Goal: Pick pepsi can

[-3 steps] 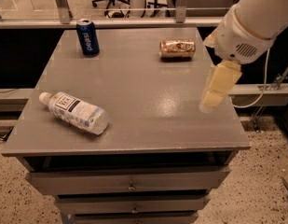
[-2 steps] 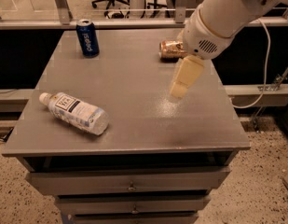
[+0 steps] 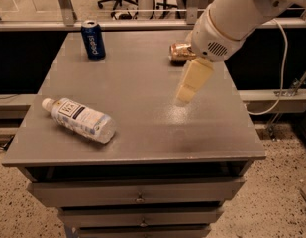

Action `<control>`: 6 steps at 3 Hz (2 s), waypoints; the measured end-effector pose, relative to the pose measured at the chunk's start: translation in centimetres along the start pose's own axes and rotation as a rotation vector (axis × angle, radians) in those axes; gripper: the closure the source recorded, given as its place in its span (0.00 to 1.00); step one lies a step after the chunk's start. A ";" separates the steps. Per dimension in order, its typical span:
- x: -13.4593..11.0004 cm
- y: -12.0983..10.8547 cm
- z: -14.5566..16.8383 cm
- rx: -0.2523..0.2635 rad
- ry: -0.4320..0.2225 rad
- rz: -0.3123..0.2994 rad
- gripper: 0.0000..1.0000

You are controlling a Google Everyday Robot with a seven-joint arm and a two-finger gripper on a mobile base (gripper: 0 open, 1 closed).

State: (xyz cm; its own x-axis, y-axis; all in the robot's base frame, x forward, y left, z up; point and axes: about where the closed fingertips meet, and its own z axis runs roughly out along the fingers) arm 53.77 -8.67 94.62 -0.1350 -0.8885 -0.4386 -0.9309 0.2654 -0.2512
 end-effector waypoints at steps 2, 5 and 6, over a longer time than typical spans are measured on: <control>-7.1 -4.7 6.3 0.016 -0.153 0.029 0.00; -14.5 -12.2 15.1 0.056 -0.387 0.206 0.00; -16.8 -13.8 17.3 0.049 -0.463 0.244 0.00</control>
Offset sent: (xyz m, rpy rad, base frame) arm 0.1153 0.1080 -0.0139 0.2306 -0.0730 0.0067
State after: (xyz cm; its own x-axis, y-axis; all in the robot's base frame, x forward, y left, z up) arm 74.79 9.05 90.50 -0.1715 -0.5433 -0.8219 -0.8725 0.4712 -0.1294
